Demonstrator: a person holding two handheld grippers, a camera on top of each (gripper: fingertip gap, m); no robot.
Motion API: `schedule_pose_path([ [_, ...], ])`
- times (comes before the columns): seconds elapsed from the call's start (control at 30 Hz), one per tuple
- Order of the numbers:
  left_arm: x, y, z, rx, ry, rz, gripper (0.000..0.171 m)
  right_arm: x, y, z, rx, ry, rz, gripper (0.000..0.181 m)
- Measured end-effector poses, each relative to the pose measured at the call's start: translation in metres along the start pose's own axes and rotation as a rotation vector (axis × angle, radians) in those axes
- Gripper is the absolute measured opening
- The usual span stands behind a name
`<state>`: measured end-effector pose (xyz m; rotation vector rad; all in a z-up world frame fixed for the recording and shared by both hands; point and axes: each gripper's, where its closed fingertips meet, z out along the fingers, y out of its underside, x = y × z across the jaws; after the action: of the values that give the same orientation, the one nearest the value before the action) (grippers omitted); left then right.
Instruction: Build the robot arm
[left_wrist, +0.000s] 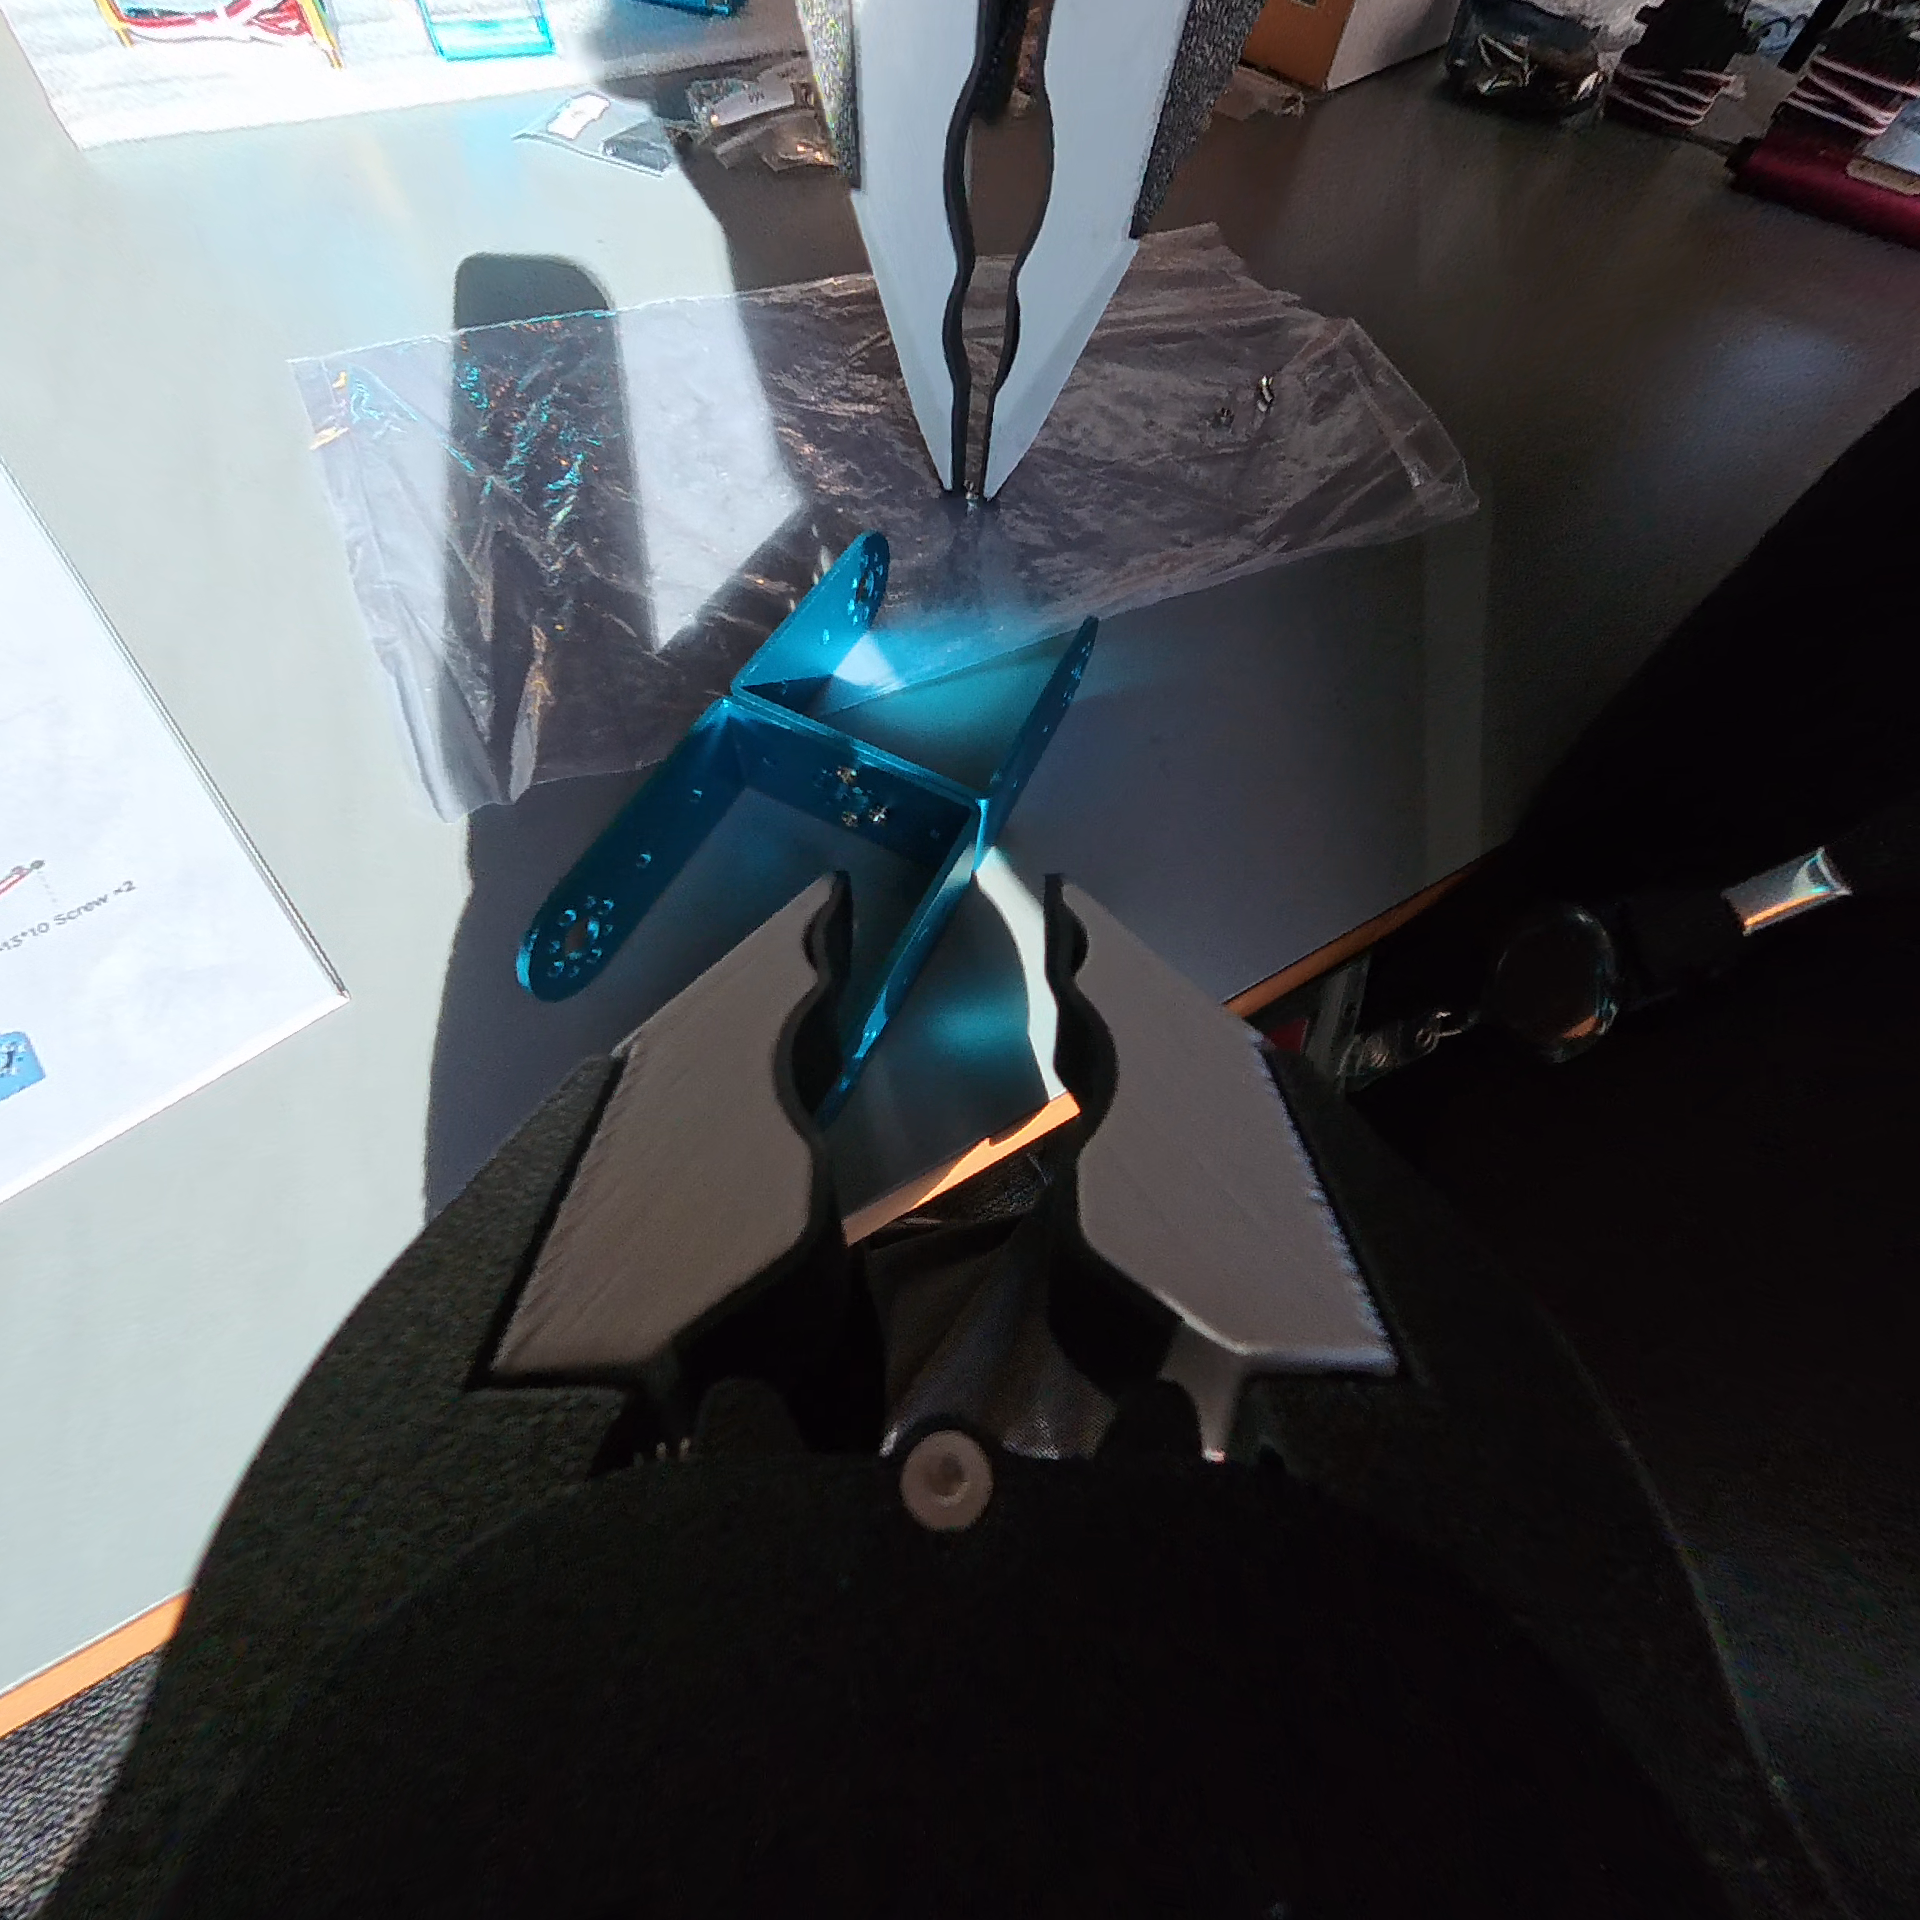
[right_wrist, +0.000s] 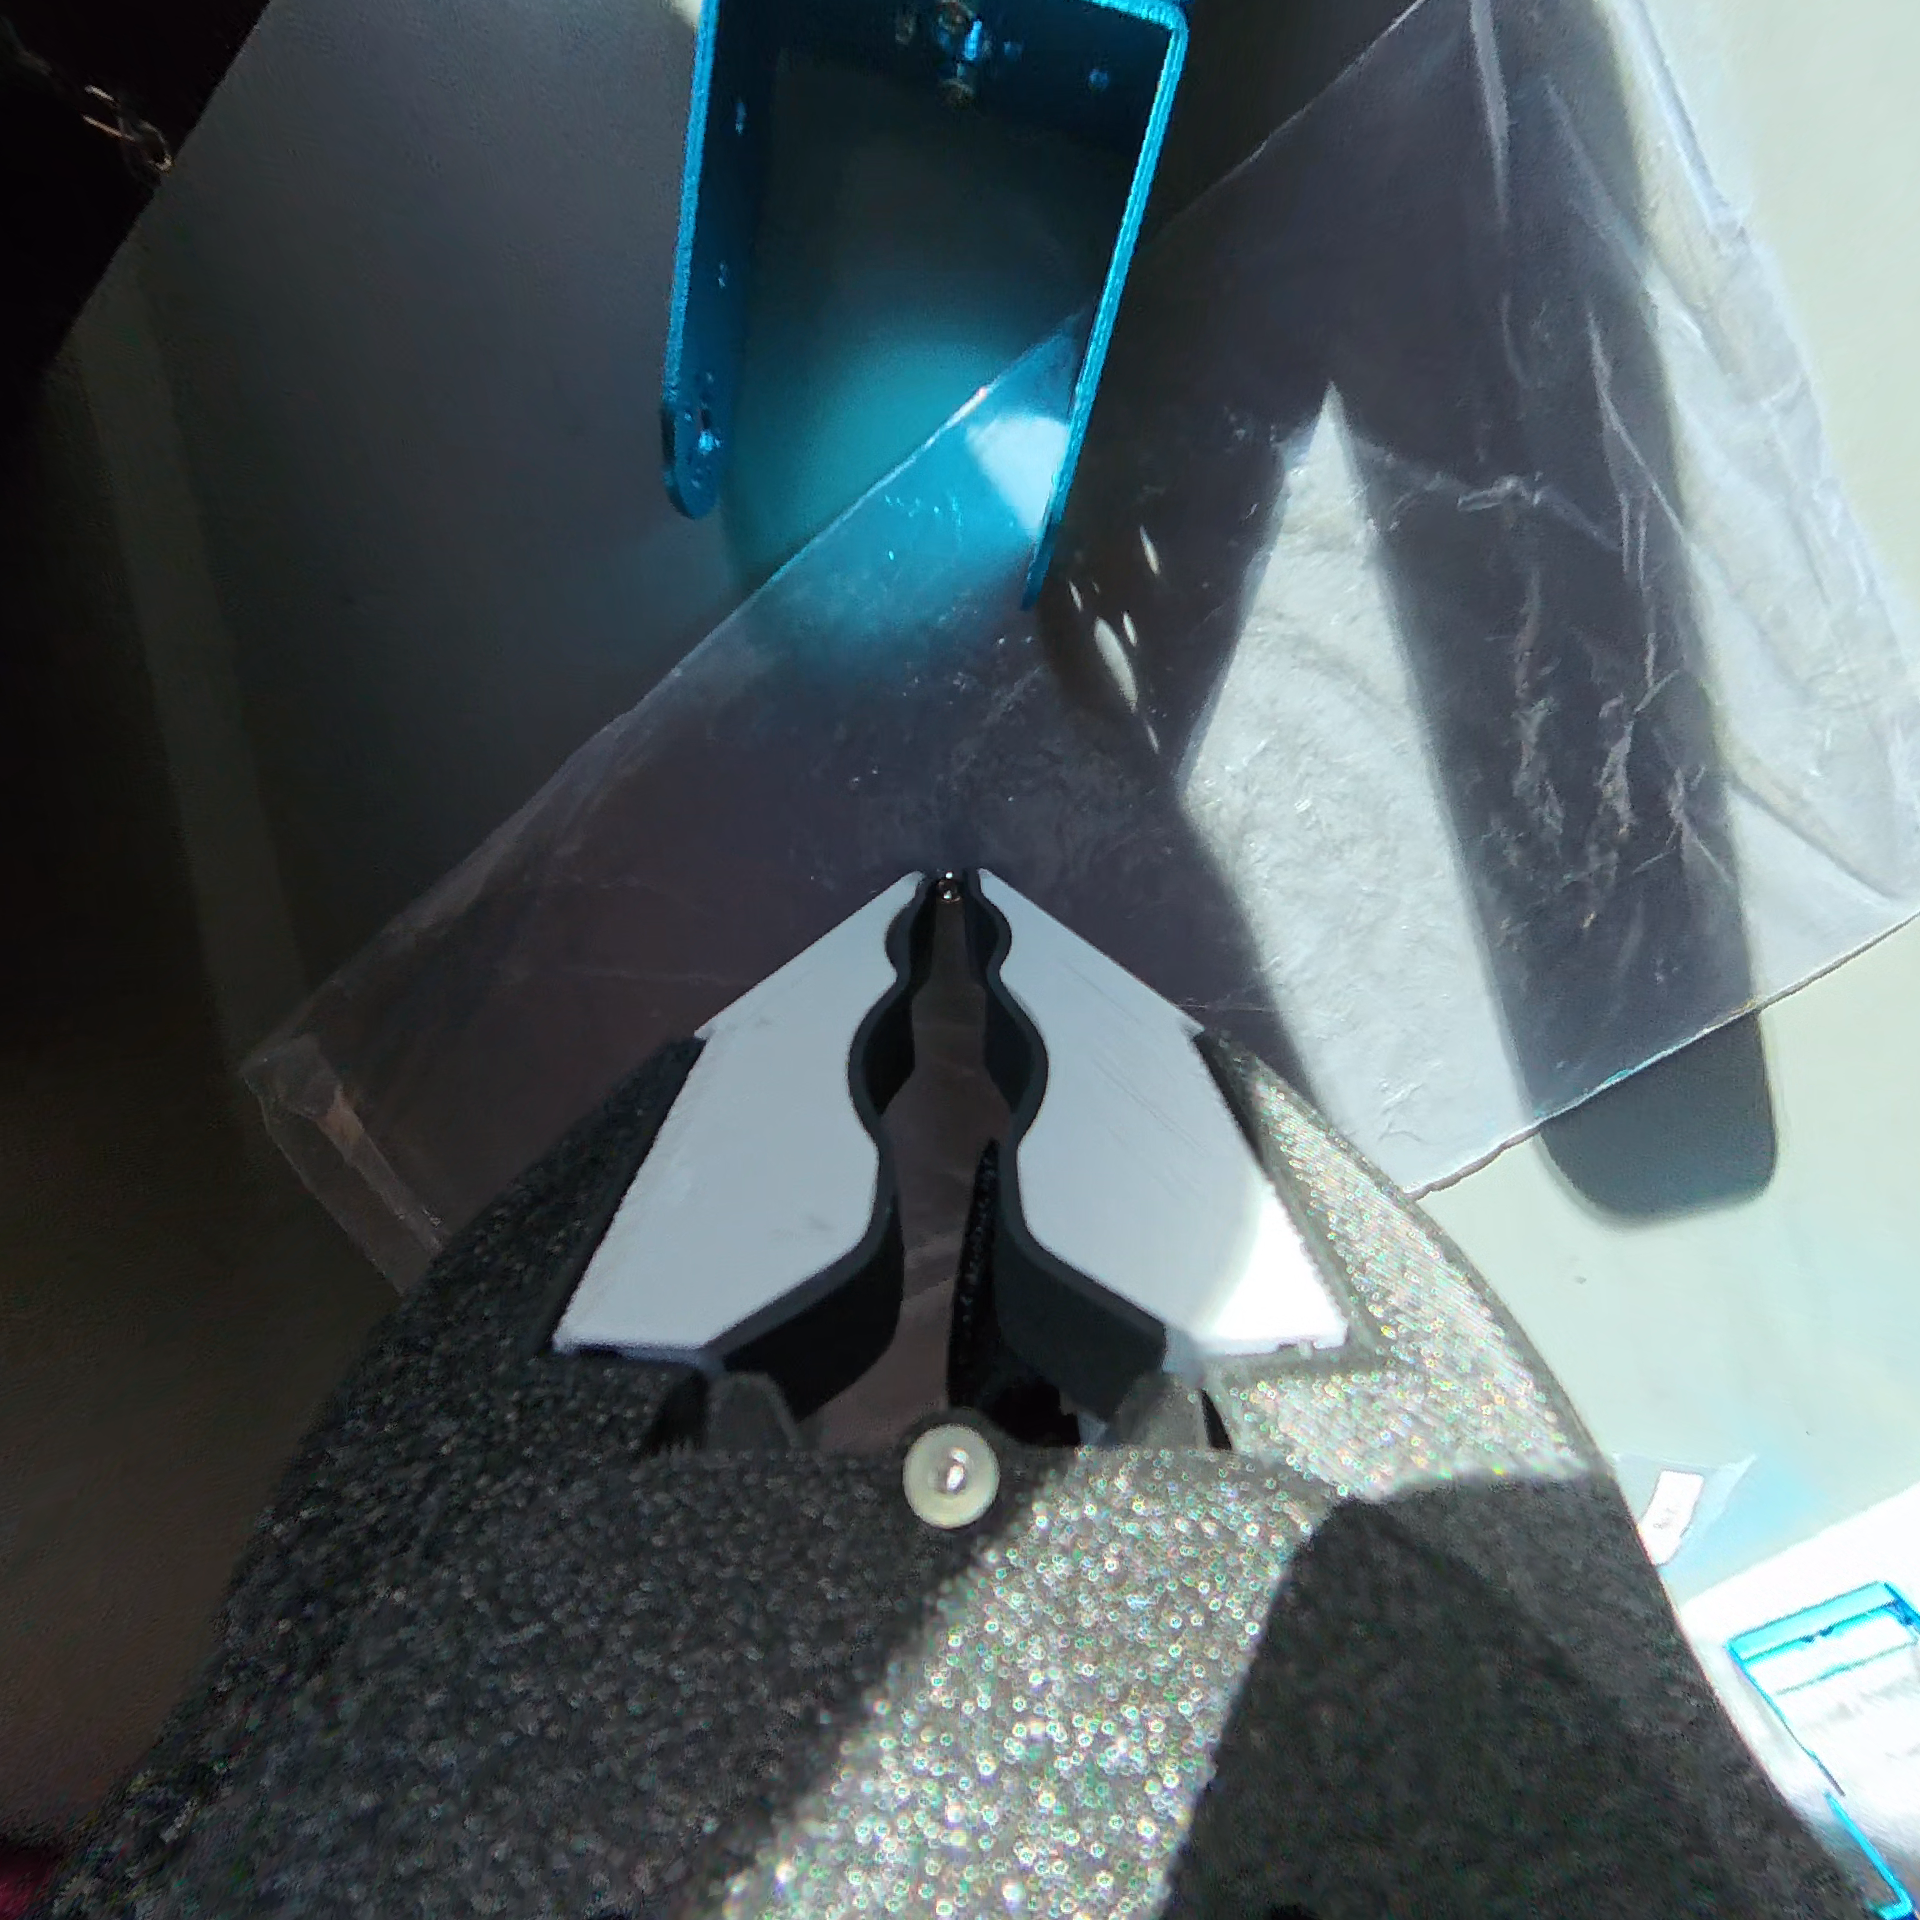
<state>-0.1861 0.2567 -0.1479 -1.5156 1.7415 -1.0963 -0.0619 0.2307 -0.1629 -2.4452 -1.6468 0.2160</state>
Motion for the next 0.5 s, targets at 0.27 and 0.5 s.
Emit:
schedule_pose_path([
  [0.27, 0.005, 0.000, 0.000, -0.019, 0.051, -0.034, 0.037, -0.006, -0.058, -0.021, 0.440, 0.067, 0.061, 0.004],
  [0.5, 0.008, -0.002, 0.005, -0.103, 0.081, 0.013, 0.037, -0.011, -0.092, -0.008, 0.632, 0.066, 0.083, 0.004],
])
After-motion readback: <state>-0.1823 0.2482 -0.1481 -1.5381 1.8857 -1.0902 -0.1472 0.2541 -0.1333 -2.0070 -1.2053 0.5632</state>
